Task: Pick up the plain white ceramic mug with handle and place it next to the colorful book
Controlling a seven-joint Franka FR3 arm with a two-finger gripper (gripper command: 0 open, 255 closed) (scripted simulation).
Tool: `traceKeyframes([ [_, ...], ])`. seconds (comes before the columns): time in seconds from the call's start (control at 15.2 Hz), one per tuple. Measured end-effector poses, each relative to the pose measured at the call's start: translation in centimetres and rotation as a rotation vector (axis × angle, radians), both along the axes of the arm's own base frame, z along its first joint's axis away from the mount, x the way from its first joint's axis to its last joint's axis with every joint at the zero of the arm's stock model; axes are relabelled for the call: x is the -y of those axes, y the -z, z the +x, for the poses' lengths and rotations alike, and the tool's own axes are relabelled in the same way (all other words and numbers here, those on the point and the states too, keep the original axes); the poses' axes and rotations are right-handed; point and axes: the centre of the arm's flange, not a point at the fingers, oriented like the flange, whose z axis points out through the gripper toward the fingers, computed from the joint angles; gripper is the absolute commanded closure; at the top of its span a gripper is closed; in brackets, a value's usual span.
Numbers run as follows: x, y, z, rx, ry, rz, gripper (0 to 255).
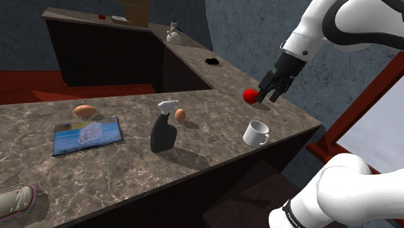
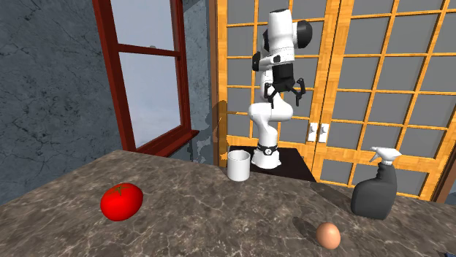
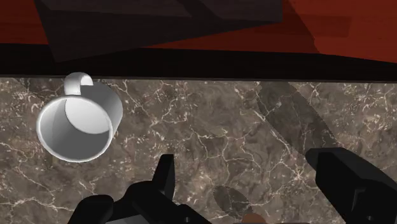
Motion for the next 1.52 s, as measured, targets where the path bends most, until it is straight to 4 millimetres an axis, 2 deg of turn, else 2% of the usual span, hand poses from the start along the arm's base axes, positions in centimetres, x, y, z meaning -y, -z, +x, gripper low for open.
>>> traceKeyframes([
  [0.13, 0.3, 0.4, 0.1, 0.0, 0.0, -0.004, 0],
  [0.2, 0.7, 1.3, 0.1, -0.002, 0.001, -0.01, 0],
  [0.53, 2.9, 6.7, 1.3, -0.008, 0.002, -0.049, 0],
  [0.59, 3.8, 7.3, 1.5, -0.008, 0.003, -0.057, 0],
  [1.19, 9.3, 17.7, 2.7, -0.017, 0.003, -0.131, 0],
  [1.32, 10.4, 19.4, 3.0, -0.018, 0.003, -0.146, 0],
  [1.52, 10.8, 21.3, 3.3, -0.018, 0.002, -0.152, 0],
])
